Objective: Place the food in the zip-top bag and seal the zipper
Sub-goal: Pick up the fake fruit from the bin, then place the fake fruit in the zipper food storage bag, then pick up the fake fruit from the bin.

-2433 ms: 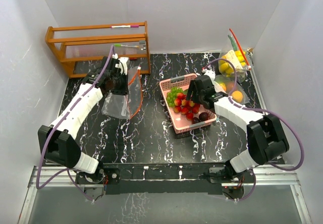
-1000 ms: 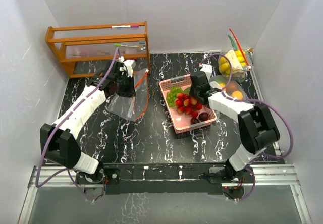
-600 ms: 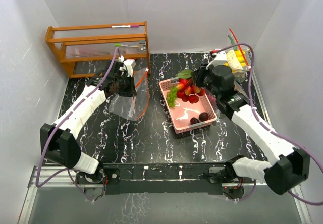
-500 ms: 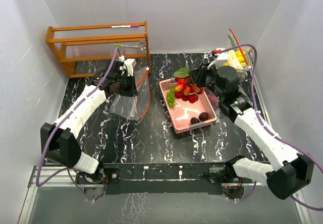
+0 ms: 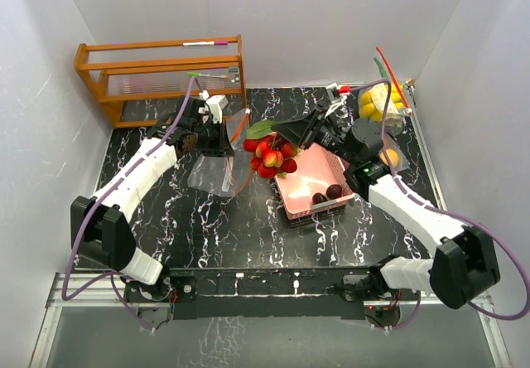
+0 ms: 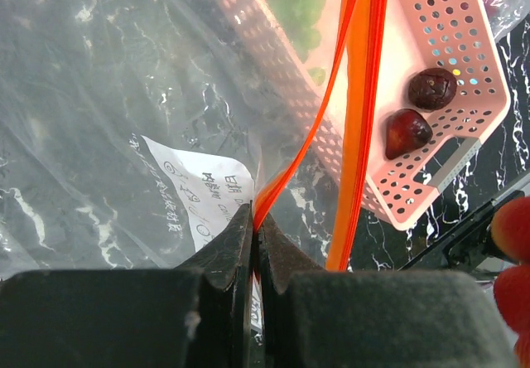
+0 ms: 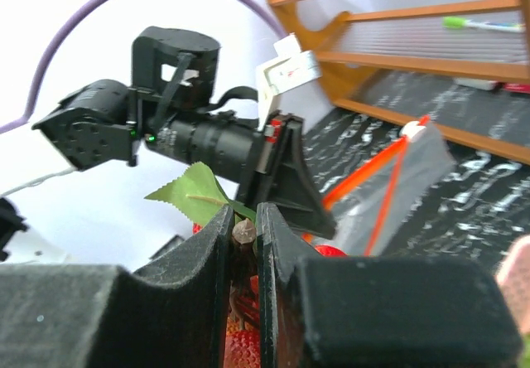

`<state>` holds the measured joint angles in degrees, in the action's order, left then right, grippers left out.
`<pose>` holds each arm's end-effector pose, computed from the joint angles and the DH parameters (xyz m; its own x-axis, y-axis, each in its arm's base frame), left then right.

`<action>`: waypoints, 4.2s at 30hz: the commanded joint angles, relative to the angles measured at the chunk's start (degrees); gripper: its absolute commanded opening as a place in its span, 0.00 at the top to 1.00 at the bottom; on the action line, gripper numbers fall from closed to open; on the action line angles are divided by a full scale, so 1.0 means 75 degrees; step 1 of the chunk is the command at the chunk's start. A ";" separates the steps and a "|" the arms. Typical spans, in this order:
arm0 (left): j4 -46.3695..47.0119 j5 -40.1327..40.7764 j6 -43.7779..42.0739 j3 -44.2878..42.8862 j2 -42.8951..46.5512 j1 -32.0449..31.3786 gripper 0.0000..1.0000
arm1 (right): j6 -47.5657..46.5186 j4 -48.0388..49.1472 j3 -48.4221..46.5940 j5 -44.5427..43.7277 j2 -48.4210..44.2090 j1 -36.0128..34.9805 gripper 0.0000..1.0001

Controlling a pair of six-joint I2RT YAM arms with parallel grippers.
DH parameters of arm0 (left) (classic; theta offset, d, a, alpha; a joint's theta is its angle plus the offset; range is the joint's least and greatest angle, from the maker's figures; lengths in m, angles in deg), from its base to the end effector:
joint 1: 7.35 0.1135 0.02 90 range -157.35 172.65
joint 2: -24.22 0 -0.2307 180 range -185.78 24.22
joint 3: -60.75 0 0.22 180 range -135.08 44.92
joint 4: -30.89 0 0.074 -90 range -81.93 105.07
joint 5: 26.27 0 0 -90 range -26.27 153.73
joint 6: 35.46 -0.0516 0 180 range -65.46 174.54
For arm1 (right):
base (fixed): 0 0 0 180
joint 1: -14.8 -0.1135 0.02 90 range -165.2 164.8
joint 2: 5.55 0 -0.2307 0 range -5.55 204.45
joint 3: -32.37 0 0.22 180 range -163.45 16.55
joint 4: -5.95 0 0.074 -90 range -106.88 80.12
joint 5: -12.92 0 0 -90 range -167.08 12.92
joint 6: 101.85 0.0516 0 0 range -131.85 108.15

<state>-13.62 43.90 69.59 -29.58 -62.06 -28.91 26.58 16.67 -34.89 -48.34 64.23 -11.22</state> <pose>0.2891 -0.1330 0.2797 -0.7349 0.0277 -0.6776 0.4089 0.8152 -0.4101 0.2390 0.1443 0.3373 -0.4045 0.4090 -0.8180 -0.7160 0.4148 0.5615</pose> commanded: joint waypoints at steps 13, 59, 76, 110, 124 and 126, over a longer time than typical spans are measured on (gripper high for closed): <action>0.0414 -0.0598 0.0434 -0.0168 0.0194 -0.0035 1.00 | 0.2449 0.7316 0.1090 -0.1383 0.1771 -0.1176 0.92; -0.0140 -0.1240 0.0948 -0.0794 0.1153 0.0109 1.00 | -0.3601 0.0437 -0.0700 -0.5406 0.2058 -0.2935 0.67; -0.0978 0.0302 0.0074 -0.1454 0.0904 0.0168 1.00 | -0.3542 -0.2730 -0.1558 -0.6611 -0.0486 -0.2771 0.18; -0.0980 0.0368 0.0110 -0.0829 0.1593 0.0390 1.00 | -0.0209 -0.5402 -0.3435 -0.6059 0.5822 -0.0491 0.20; -0.0969 0.0316 0.0127 -0.0759 0.1683 0.0391 1.00 | -0.0119 -0.4771 -0.2582 -0.6611 0.5323 -0.0492 0.67; -0.0958 0.0334 0.0126 -0.0778 0.1667 0.0389 1.00 | -0.0295 -0.4831 -0.2537 -0.6546 0.4948 -0.0492 0.72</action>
<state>-21.36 47.22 70.18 -34.82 -52.09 -26.11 25.71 -20.36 -55.29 -96.78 107.50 -15.09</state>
